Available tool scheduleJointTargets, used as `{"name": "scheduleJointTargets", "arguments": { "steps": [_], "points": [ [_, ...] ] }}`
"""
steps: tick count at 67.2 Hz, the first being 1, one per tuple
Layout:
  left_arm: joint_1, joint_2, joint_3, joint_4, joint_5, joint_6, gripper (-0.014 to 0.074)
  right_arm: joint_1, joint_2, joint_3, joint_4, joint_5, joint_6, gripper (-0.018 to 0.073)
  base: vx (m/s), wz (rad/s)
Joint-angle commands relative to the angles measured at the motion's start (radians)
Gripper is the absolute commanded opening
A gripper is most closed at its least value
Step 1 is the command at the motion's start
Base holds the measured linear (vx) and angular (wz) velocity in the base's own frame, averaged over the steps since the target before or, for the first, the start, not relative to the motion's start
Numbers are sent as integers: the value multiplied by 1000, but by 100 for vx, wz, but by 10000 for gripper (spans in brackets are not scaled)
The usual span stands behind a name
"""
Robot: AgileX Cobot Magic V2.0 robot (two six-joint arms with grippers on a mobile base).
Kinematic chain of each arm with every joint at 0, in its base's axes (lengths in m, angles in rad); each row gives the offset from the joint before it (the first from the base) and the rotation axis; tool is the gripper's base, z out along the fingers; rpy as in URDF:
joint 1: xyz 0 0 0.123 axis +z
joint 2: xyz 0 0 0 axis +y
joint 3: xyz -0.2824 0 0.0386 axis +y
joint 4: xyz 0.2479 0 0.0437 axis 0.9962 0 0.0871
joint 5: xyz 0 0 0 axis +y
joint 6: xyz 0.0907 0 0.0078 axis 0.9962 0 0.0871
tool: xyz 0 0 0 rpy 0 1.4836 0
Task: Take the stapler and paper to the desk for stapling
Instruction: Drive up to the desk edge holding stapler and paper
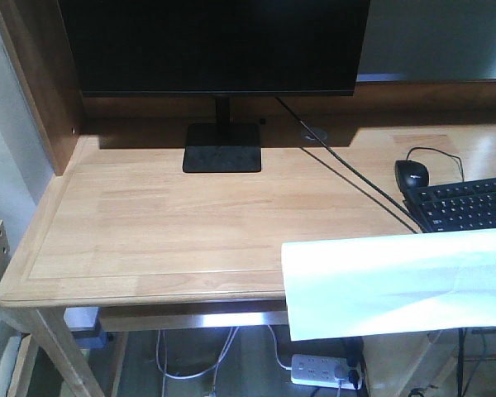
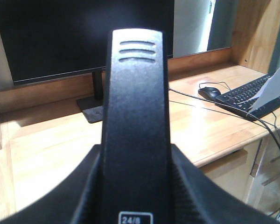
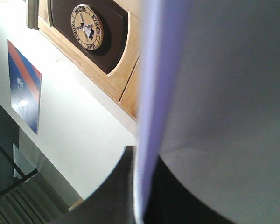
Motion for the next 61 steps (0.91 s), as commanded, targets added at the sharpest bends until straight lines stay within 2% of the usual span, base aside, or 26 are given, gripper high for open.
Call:
{"name": "scheduleJointTargets", "arguments": {
  "steps": [1,61],
  "points": [
    [-2,15,-27,-11,-124,-2,-6,-2,6,21,16,-58,-12,-5,8,-1],
    [-2,15,-27,-11,-124,-2,-6,-2,6,21,16,-58,-12,-5,9,3]
  ]
}}
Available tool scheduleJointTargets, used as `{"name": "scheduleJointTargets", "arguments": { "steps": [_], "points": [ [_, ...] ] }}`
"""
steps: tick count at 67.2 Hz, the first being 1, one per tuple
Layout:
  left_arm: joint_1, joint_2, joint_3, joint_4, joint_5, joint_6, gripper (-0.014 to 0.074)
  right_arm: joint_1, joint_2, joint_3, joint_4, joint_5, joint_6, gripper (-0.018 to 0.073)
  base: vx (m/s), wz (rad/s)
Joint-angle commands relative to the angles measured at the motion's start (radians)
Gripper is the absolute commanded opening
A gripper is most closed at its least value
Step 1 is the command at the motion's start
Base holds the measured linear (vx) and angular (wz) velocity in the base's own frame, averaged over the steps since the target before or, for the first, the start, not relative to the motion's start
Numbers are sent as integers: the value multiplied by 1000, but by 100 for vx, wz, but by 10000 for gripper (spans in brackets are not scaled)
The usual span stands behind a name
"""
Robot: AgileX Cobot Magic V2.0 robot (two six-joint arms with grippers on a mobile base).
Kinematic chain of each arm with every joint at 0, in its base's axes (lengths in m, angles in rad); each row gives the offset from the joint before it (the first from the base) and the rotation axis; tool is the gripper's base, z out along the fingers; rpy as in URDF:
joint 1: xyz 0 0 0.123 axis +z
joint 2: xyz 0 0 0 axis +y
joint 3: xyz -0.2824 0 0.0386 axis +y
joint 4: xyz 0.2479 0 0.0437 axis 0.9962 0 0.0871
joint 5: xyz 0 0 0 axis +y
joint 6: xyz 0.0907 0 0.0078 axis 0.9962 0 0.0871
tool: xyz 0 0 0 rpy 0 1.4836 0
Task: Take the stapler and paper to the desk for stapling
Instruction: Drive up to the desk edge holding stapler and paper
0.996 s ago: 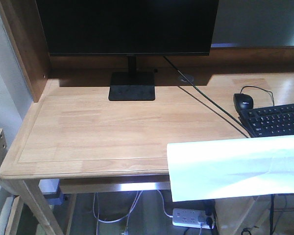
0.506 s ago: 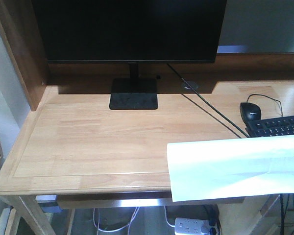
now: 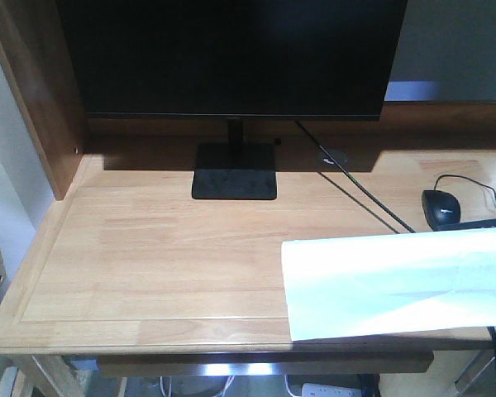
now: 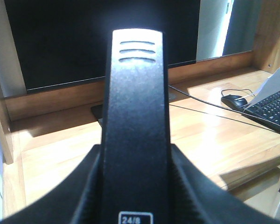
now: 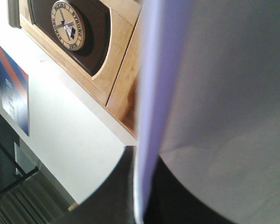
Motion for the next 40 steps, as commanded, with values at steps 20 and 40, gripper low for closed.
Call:
{"name": "scheduleJointTargets", "arguments": {
  "steps": [20,40],
  "points": [
    [-2,15,-27,-11,-124,-3,-6,-2,6,21,16,-58,-12,-5,3,-2],
    [-2,15,-27,-11,-124,-3,-6,-2,6,21,16,-58,-12,-5,-1,0]
  ]
}}
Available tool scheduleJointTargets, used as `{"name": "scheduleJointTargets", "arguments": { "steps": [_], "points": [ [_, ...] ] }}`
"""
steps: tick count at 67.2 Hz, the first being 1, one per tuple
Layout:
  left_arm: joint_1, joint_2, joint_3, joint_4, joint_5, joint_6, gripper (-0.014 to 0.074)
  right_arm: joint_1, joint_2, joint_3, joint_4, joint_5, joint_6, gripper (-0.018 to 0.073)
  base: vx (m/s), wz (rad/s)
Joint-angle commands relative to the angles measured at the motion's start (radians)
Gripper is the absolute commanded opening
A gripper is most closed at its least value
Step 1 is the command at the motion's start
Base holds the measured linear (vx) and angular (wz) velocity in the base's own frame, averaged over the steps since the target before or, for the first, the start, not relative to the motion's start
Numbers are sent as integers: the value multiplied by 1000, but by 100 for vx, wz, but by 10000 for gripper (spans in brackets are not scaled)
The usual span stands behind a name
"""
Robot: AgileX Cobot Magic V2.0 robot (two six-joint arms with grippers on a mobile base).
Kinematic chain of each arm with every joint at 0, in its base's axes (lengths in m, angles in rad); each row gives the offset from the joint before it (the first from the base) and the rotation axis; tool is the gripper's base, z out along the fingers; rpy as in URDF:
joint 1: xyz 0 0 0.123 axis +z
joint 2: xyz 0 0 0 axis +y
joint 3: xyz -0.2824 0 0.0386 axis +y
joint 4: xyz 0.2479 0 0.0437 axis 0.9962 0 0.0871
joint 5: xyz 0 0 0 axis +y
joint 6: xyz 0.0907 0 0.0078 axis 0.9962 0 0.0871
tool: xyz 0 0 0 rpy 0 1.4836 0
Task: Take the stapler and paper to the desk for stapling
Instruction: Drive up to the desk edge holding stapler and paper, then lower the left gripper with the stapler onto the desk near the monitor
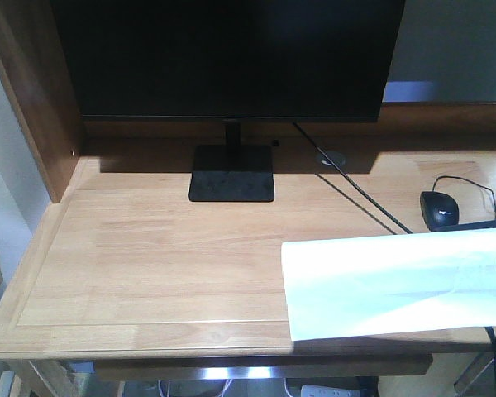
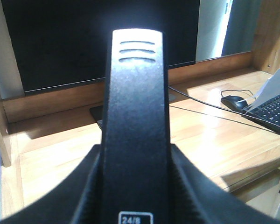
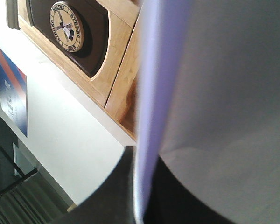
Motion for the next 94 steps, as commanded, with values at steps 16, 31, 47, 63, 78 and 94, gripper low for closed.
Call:
{"name": "scheduleJointTargets", "arguments": {
  "steps": [16,31,47,63,78,94],
  "points": [
    [-2,15,-27,-11,-124,-3,-6,-2,6,21,16,-58,-11,-5,0,0],
    [-2,15,-27,-11,-124,-3,-6,-2,6,21,16,-58,-11,-5,0,0],
    [-2,15,-27,-11,-124,-3,-6,-2,6,21,16,-58,-11,-5,0,0],
    [-2,15,-23,-10,-148,-3,-6,-2,6,21,16,-58,-11,-5,0,0],
    [-2,16,-23,-42,-149,-24,-6,-2,6,21,16,-58,-11,-5,0,0],
    [-2,99,-59,-87,-243,36,-6,-2,6,21,16,-58,-11,-5,0,0]
  ]
}}
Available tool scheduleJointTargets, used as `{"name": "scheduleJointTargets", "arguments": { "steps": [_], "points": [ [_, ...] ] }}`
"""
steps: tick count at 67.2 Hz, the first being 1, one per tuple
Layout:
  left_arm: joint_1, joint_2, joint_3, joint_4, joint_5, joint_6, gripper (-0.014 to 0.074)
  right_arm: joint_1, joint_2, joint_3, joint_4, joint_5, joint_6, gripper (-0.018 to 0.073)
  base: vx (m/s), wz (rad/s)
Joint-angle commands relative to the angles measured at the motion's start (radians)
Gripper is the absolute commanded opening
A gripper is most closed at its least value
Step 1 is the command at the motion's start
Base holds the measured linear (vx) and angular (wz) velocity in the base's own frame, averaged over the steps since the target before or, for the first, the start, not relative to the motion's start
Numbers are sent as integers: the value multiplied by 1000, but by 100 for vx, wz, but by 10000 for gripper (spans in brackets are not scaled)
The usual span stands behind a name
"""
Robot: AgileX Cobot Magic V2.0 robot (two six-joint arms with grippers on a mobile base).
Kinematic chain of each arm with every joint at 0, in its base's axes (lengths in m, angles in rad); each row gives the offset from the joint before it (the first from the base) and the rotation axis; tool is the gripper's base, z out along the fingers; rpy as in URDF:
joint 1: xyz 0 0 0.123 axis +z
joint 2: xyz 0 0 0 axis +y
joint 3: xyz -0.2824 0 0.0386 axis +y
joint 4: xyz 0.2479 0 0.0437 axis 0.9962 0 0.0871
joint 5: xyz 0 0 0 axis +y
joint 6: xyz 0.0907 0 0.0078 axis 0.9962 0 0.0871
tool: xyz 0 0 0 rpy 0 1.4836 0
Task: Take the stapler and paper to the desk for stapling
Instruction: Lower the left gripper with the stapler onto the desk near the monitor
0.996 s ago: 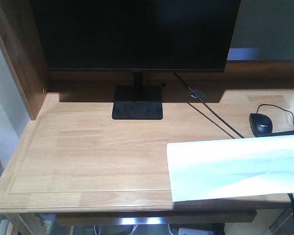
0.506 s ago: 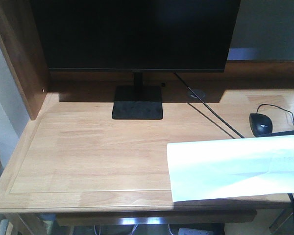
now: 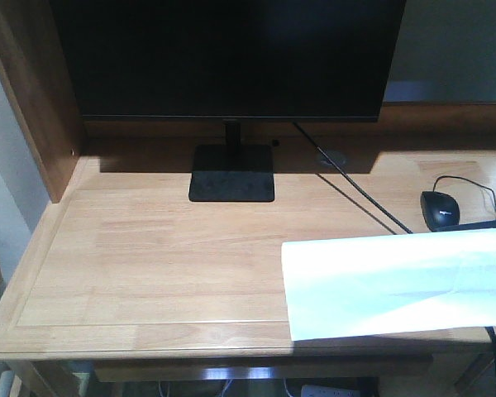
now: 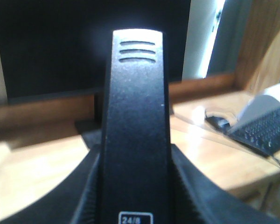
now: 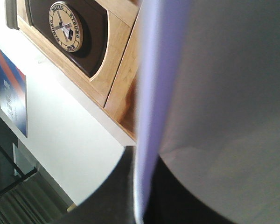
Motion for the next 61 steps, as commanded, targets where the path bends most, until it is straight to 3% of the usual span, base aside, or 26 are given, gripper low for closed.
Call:
{"name": "scheduleJointTargets", "arguments": {
  "steps": [1,15,22,40,49,61],
  "points": [
    [-2,93,-68,-14,-163,46,-6,-2,6,21,16,-58,-11,-5,0,0],
    [-2,378,-235,-20,-108,133,-6,-2,6,21,16,-58,-11,-5,0,0],
    [-2,521,-309,-70,-78,188,-6,-2,6,21,16,-58,-11,-5,0,0],
    [-2,794,-361,-423,-84,606,-6,-2,6,21,16,-58,-11,-5,0,0],
    [3,909,-361,-539,-81,789,-6,-2,6,21,16,-59,-11,-5,0,0],
    [91,1048,-362,-780,-76,1073,-6,-2,6,21,16,-59,-11,-5,0,0]
  ]
}}
